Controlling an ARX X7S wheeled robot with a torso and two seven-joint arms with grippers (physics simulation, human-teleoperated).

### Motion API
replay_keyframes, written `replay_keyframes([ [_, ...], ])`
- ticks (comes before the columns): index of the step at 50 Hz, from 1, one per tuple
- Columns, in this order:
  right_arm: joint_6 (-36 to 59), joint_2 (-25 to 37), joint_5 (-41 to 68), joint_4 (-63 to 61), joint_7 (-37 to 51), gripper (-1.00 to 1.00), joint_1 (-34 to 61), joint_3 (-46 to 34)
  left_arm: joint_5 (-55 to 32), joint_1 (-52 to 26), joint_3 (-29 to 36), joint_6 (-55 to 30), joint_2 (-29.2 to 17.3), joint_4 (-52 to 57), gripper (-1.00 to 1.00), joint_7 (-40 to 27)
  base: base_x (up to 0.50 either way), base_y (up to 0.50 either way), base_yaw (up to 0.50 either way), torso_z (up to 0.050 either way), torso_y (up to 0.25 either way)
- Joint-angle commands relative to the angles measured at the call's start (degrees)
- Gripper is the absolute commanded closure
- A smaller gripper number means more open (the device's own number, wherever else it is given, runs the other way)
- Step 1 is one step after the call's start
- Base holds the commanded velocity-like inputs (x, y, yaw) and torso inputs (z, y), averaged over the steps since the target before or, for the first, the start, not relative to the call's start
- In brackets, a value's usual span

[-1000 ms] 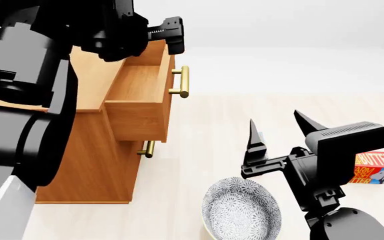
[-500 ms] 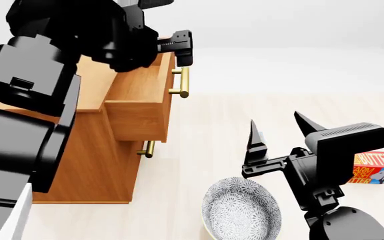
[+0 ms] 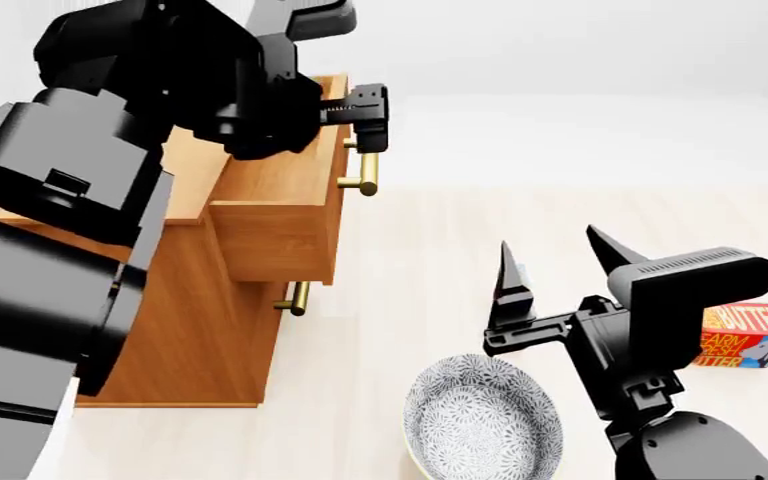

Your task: Put the chocolate pudding in the top drawer of the cabinet and close it.

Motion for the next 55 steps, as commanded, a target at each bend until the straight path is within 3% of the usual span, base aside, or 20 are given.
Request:
replay_keyframes([
  [1, -0.62, -0.19, -0.29, 1.02, -0.08, -1.00, 0.33, -0.66, 1.82, 0.73, -1.93, -0.83, 0.00, 0.00, -1.00, 0.55, 0.00, 0.00, 0.00, 0.000, 0.000],
  [34, -1.35, 0.86, 0.22, 0.82, -0.06, -1.00, -0.50, -0.37, 12.35, 2.57, -12.52, -4.33, 0.00, 0.00, -1.00, 2.89, 0.00, 0.00, 0.00, 0.000, 0.000],
  [55, -1.87, 0.86, 0.07, 2.00, -0.08, -1.00, -0.09, -1.02, 14.48, 3.96, -16.61, -5.95, 0.00, -0.01, -1.00, 1.42, 0.00, 0.00, 0.00, 0.000, 0.000],
])
